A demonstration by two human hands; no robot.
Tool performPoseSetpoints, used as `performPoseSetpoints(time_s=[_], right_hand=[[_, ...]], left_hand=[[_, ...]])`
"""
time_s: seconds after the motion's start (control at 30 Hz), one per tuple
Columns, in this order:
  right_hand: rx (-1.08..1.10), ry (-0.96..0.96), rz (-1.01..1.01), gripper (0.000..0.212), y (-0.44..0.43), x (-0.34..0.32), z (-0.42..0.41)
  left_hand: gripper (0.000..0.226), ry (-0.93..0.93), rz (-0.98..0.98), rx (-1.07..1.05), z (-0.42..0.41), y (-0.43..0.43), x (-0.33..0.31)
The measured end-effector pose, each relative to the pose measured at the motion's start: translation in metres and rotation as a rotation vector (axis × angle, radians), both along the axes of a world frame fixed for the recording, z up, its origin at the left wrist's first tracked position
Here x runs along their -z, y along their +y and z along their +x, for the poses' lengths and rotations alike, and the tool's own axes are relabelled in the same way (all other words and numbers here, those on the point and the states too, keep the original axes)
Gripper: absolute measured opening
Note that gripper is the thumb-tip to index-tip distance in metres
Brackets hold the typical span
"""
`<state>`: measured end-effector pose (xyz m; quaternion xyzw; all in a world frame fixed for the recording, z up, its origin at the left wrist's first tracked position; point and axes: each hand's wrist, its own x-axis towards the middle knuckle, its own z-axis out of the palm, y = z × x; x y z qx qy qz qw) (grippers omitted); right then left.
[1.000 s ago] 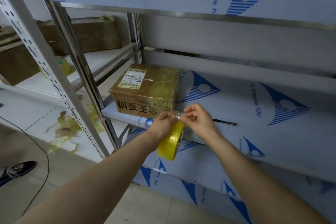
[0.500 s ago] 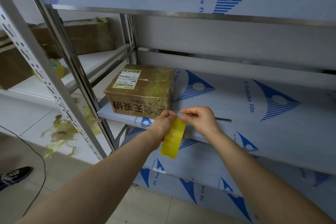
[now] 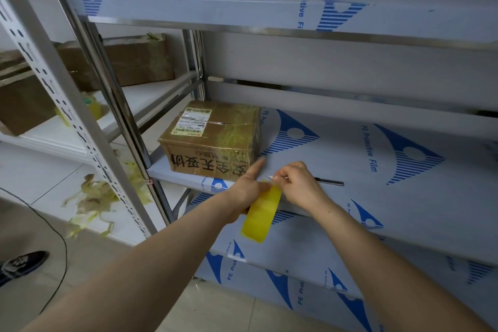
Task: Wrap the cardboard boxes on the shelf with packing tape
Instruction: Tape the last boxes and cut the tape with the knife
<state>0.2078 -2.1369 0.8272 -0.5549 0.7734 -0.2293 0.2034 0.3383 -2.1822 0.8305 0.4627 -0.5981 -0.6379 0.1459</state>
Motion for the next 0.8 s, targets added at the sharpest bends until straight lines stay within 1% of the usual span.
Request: performPoseSetpoints(time_s=[0.07,0.13,0.17,0.27,0.3,0.33,0.37,0.43,0.47,0.5,0.53,0.57,0.6,0.63,0.67,0.7,0.73,0.77,0.8], right_hand=[[0.022,-0.047,-0.033,0.023,-0.001,0.000,-0.004],[0.034,-0.061,-0.070,0.022,-0.001,-0.003,-0.007],[0.034,-0.043,-0.078,0.022,-0.001,-0.006,-0.009],[0.045,0.024,-0.074,0.022,0.001,-0.009,-0.015],[0.057,-0.009,-0.089,0.022,0.002,-0.010,-0.016],[0.085,-0.106,-0.116,0.023,0.002,-0.010,-0.017],[0.133,-0.256,-0.155,0.028,0.004,-0.012,-0.017],[0.262,-0.582,-0.215,0.046,0.009,-0.020,-0.019],[0.303,-0.696,-0.214,0.060,0.013,-0.024,-0.021],[0.310,-0.721,-0.178,0.080,0.018,-0.027,-0.023],[0.277,-0.663,-0.098,0.102,0.023,-0.030,-0.026],[0.212,-0.600,0.000,0.116,0.030,-0.034,-0.029],[0.135,-0.556,0.092,0.114,0.035,-0.035,-0.030],[0.062,-0.540,0.139,0.093,0.039,-0.036,-0.031],[0.011,-0.532,0.137,0.065,0.041,-0.035,-0.032],[0.001,-0.536,0.096,0.045,0.042,-0.034,-0.033],[0.021,-0.540,0.053,0.037,0.041,-0.033,-0.036],[0.041,-0.535,0.028,0.039,0.039,-0.033,-0.040],[0.058,-0.510,0.015,0.043,0.037,-0.034,-0.044]], left_hand=[[0.028,0.002,-0.026,0.018,0.000,0.003,-0.004],[0.009,0.013,-0.006,-0.028,-0.002,0.005,-0.004],[0.008,0.025,0.002,-0.050,-0.004,0.006,-0.004],[0.017,0.015,-0.029,-0.071,-0.012,0.005,-0.004],[0.018,0.010,-0.047,-0.076,-0.016,0.004,-0.004],[0.018,0.012,-0.056,-0.082,-0.019,0.005,-0.005],[0.018,0.014,-0.070,-0.085,-0.023,0.005,-0.006],[0.021,0.003,-0.098,-0.088,-0.030,0.005,-0.011],[0.024,0.017,-0.079,-0.096,-0.033,0.003,-0.013],[0.026,0.062,-0.033,-0.125,-0.035,0.002,-0.017],[0.026,0.121,0.007,-0.162,-0.038,0.002,-0.023],[0.027,0.167,0.034,-0.194,-0.041,0.001,-0.028],[0.027,0.209,0.049,-0.215,-0.045,0.000,-0.033],[0.025,0.261,0.056,-0.230,-0.049,-0.001,-0.036],[0.022,0.308,0.056,-0.236,-0.053,-0.002,-0.040],[0.019,0.340,0.051,-0.239,-0.058,-0.001,-0.043],[0.017,0.348,0.028,-0.237,-0.062,-0.001,-0.046],[0.015,0.309,-0.028,-0.204,-0.067,-0.003,-0.047],[0.019,0.222,-0.125,-0.142,-0.070,-0.008,-0.048]])
